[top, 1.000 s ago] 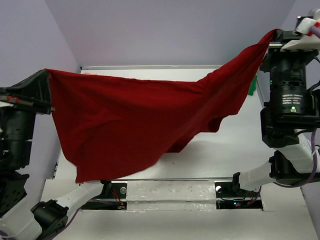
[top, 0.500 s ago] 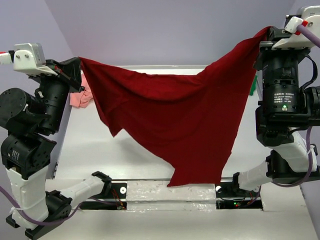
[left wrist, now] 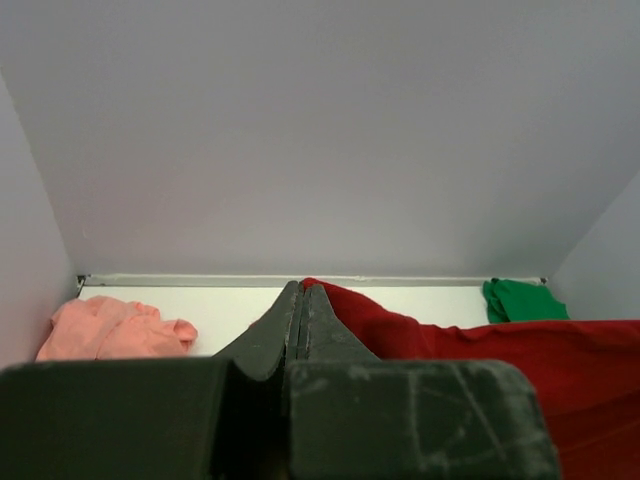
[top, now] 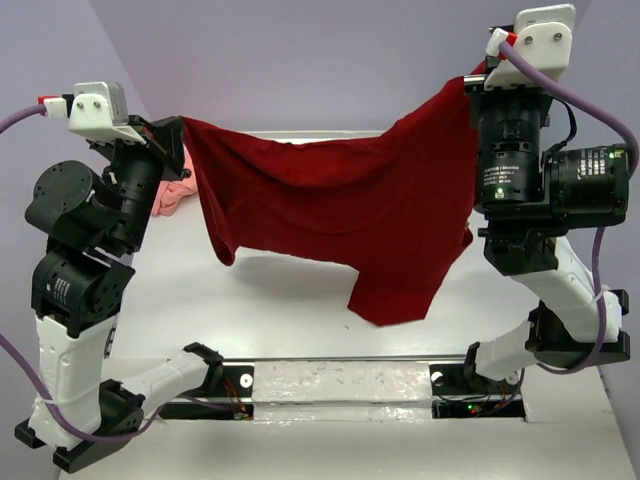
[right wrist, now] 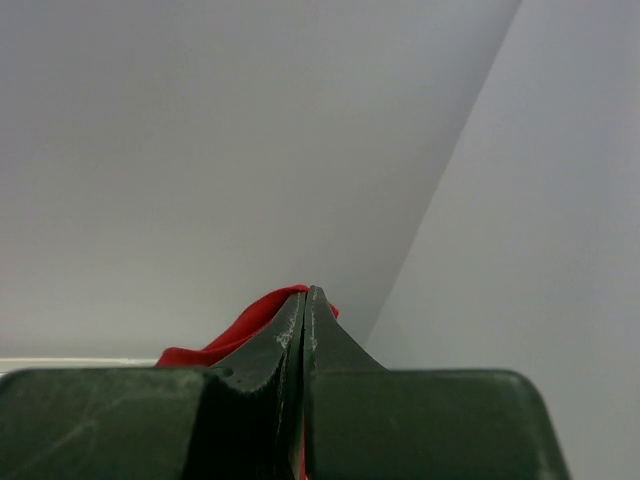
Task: Fold and stack the t-shirts
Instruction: Flatten out the tshirt
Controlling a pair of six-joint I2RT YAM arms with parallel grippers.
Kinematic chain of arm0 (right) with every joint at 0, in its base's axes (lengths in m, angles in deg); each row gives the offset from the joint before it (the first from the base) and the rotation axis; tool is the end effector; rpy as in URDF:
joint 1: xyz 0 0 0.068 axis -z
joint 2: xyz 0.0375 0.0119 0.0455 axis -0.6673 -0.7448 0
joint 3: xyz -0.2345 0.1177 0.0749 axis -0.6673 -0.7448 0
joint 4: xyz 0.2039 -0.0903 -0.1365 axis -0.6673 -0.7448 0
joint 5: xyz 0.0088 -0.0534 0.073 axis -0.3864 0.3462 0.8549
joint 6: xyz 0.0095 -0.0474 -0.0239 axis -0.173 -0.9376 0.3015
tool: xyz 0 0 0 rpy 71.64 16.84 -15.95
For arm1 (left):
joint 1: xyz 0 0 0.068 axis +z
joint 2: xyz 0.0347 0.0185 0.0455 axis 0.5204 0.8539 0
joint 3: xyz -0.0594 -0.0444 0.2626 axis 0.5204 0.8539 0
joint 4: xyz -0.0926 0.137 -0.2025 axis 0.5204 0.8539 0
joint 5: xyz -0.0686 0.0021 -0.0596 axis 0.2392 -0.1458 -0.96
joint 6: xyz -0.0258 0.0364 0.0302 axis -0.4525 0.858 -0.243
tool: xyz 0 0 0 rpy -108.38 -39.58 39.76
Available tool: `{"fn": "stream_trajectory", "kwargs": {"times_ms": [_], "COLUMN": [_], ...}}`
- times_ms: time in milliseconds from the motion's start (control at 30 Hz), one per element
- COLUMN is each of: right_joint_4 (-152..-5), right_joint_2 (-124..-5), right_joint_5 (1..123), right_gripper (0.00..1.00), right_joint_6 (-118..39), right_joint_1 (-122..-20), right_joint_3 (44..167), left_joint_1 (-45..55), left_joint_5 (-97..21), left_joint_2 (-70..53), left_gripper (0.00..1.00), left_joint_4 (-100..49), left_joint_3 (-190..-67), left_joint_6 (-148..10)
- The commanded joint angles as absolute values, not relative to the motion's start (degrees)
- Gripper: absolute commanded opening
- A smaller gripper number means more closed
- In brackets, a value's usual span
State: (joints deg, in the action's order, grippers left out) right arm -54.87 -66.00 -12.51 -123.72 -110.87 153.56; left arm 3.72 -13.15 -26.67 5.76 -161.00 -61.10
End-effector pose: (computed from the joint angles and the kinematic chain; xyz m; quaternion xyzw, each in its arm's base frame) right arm 0.0913 0.1464 0.6603 -0.0261 0.5689 -0.1855 0.8008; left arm 0.0951 -0.0384 0.5903 0.0045 0.5921 -0.1360 0.7943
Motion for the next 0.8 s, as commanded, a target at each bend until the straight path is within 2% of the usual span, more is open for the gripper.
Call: {"fn": "stream_trajectory", "kwargs": {"times_ms": [0,100,200,300,433,600,767], "right_joint_4": [-60.0,-45.5,-41.1,-32.9,-43.2,-46.7,-51.9], "right_joint_2": [-66.7,-66.4,-65.6,-62.2,-58.5,-59.8,-52.4], "right_joint_5": [-10.4,-12.7,-14.2,-12.9,-9.8,-6.9,-4.9], "right_gripper": [0.00,0.00,0.00,0.00,0.00,0.00,0.00], "right_joint_6": [-120.2,-132.5,-135.4,-139.9,-127.0,-128.2,-122.4], "right_joint_1": [-113.0,-118.4,-121.2,-121.2,-121.2,-121.2,-120.6], "right_joint_3": [159.1,155.8,155.6,150.2,150.6,155.2,145.6], "left_joint_1": [3.8,3.9,4.8,7.4,7.9,7.8,7.2], "left_joint_5": [-16.1,-16.6,-15.7,-16.0,-14.5,-15.7,-18.0], "left_joint_2": [-29.1,-30.6,-31.3,-34.9,-33.6,-29.7,-22.4], "left_gripper": [0.00,0.00,0.00,0.00,0.00,0.00,0.00], "left_joint_4": [1.1,4.7,8.9,8.7,9.8,3.5,0.8], "left_joint_3": [-165.1,-170.2,-173.9,-170.0,-165.3,-161.7,-165.7], "left_joint_6": [-61.5,-62.0,-62.4,-62.6,-61.9,-61.7,-62.3]}}
